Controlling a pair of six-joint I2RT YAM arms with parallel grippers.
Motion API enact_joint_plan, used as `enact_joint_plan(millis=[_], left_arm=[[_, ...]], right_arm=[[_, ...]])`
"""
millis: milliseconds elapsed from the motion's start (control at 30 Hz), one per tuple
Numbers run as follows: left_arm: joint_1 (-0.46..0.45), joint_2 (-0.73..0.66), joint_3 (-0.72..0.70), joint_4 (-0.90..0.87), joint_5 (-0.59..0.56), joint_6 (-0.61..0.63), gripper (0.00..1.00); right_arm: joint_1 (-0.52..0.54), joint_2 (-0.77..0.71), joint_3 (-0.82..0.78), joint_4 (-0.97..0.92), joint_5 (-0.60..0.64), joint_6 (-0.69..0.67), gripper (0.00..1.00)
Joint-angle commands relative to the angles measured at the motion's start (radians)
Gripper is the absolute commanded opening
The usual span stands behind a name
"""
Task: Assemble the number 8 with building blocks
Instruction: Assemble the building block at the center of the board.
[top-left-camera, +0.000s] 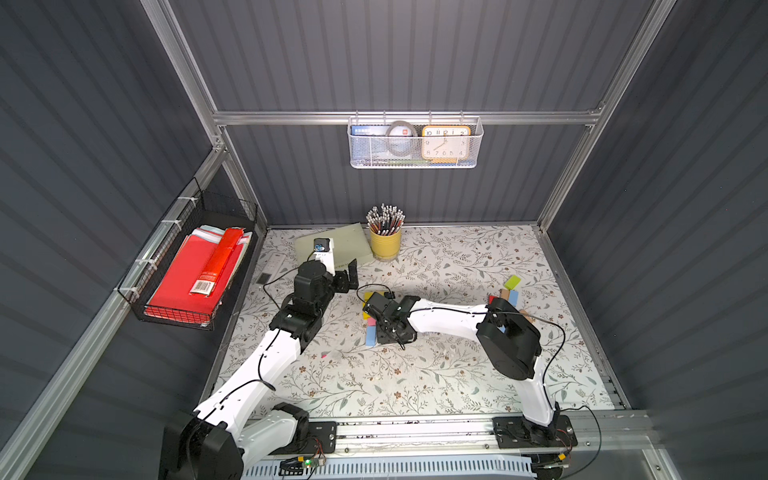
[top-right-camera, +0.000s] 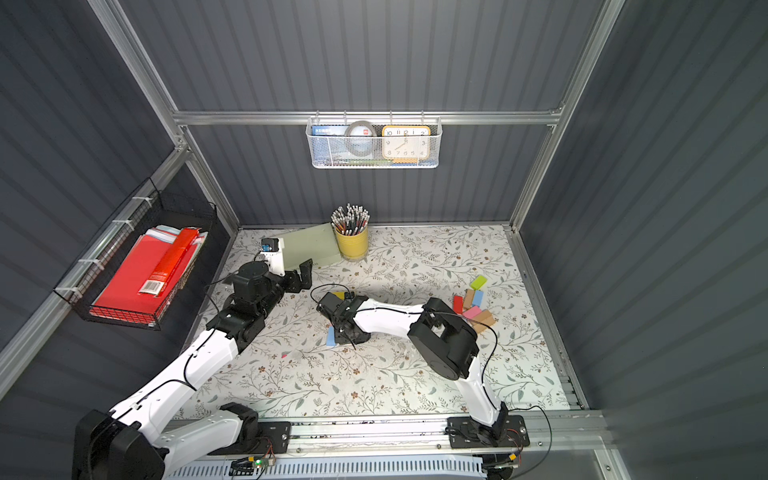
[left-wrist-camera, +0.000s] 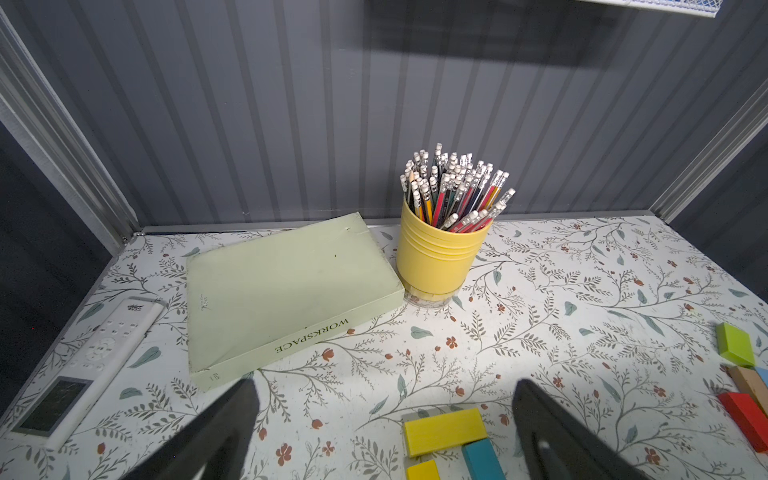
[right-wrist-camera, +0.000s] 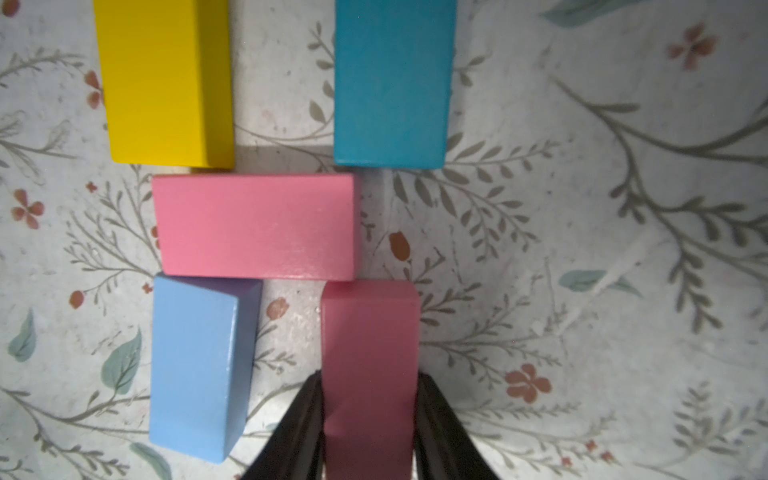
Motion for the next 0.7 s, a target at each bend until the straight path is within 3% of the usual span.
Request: enact_joint_plan(millis=[0,167,667], left_arm=[[0.006,-0.012,-0.006,-0.003,0.008,0.018,0.99],[0.005,-0.01,-0.007,-0.004,0.007,0.019,0.99],[0.006,-0.013,-0.008,-0.003,0.006,0.02,0.99]], right_arm=[[-0.004,0.025,-0.019,-0.05,0.014,0.017,0.39],[-0.004,0.024,-0.021,-0.048,0.017,0.023,0.41],[-0.008,-0.045,0.003,-0.044,0.034,0.025,0.69]])
